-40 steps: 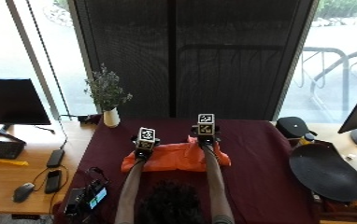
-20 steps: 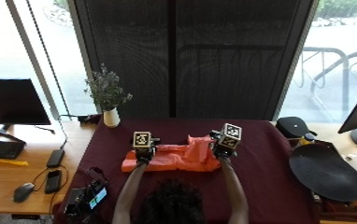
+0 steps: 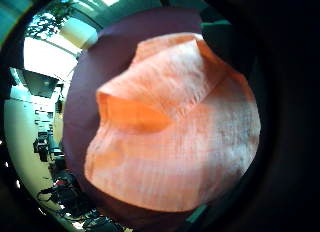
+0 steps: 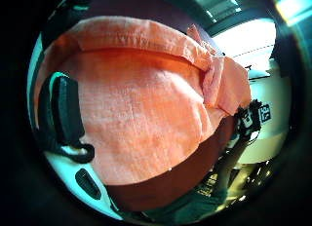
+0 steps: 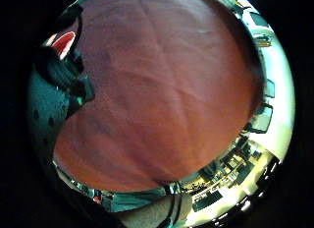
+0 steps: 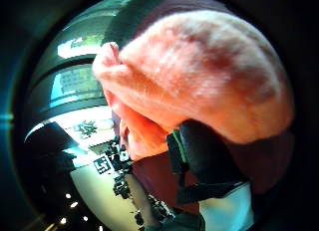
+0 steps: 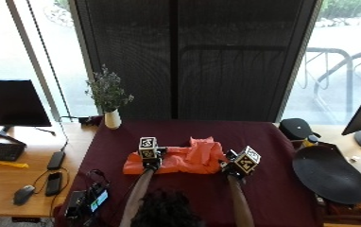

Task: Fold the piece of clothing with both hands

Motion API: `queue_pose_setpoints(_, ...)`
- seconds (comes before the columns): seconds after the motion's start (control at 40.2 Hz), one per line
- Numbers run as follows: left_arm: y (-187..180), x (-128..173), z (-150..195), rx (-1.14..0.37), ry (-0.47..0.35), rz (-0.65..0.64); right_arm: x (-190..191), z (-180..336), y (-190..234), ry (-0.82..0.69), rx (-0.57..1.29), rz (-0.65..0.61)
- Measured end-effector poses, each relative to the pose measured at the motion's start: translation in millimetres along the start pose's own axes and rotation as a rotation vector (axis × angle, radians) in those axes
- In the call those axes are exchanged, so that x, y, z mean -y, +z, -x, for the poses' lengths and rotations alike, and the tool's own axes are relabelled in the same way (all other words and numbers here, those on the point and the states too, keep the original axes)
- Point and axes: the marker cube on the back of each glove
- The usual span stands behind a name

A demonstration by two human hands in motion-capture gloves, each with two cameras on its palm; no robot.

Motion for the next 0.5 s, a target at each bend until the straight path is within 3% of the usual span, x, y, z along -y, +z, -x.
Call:
queue_pose_setpoints(0.075,9.4,4.5,0.0,-0.022,-0.002,0.018,-1.7,6.4,9.9,-0.029,0.127,0.1)
queue_pose_setpoints(0.149,18.3,7.8,2.6,-0.021,-0.016,0.034,0.1,13.0,13.3,-0.051,0.225,0.112)
queue_pose_setpoints(0.299,32.9,14.9,8.7,0.0,-0.029,0.004,15.9,24.1,14.9,-0.061,0.386,-0.048)
queue_pose_setpoints(0.398,22.9,7.4,3.0,-0.044,-0.022,0.032,1.0,31.3,5.4,0.051,0.467,-0.038)
queue_pose_setpoints(0.498,-12.3,-1.0,3.3,-0.095,-0.017,-0.001,-13.6,62.8,-18.7,-0.034,0.623,-0.075)
